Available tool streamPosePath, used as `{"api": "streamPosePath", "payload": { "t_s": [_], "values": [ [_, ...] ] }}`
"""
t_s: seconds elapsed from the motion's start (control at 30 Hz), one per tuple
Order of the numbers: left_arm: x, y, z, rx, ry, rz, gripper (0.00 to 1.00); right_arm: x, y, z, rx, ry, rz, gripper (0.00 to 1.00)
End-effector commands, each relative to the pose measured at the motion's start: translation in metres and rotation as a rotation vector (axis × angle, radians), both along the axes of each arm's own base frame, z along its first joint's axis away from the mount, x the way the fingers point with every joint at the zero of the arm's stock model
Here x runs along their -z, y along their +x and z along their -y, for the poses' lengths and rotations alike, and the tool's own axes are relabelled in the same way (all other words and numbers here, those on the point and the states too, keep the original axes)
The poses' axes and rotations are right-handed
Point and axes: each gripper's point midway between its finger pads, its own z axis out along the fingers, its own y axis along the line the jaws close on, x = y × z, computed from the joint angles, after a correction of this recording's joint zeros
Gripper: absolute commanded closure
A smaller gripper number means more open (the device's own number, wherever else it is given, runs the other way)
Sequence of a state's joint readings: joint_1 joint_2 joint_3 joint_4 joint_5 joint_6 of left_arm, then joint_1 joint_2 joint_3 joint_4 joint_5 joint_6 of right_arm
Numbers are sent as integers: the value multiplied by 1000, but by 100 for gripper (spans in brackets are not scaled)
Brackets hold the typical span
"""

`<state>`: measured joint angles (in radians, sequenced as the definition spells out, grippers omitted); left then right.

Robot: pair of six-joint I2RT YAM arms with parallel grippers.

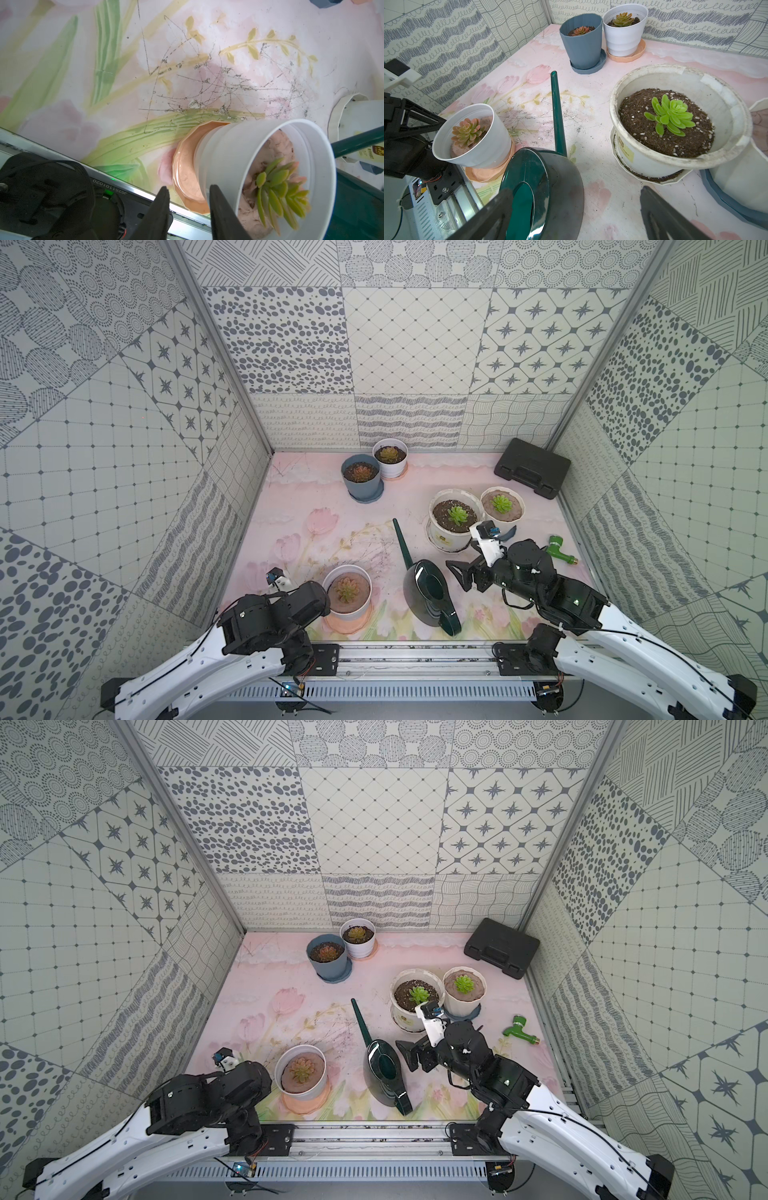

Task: Water the succulent around the soil edge
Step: Move the pot to the center of the board.

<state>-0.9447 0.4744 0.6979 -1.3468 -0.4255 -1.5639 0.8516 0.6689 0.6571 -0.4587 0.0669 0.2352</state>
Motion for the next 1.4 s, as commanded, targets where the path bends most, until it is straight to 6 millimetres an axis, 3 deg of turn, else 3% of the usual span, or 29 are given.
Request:
{"api": "streamPosePath", "payload": {
  "t_s": [0.0,0.07,0.13,0.23,0.33,0.43,0.57,0.77,1.03,1.37],
  "values": [
    [-29,9,-1,38,51,37,64,-1,2,-7,-13,22,4,2],
    [-59,13,-19,30,146,85,64,0,1,-7,-17,22,3,2],
    [-80,22,-19,76,179,138,66,-1,1,-8,-20,25,3,2],
    [-88,33,29,258,90,118,66,-1,1,-8,-18,25,7,2],
    [-67,34,62,384,81,-60,65,-1,1,-8,-19,24,5,2],
    [-53,35,67,401,67,-148,74,-2,1,-8,-22,29,5,2],
    [-49,36,48,349,60,-140,77,-2,-1,-7,-24,34,8,2],
    [-7,28,41,322,31,-265,74,-3,-4,-11,-50,45,1,2],
    [-28,35,22,280,97,-174,75,-9,-12,-20,-116,89,11,2],
    [6,34,30,284,49,-249,79,-6,-11,-19,-109,79,4,2]
  ]
}}
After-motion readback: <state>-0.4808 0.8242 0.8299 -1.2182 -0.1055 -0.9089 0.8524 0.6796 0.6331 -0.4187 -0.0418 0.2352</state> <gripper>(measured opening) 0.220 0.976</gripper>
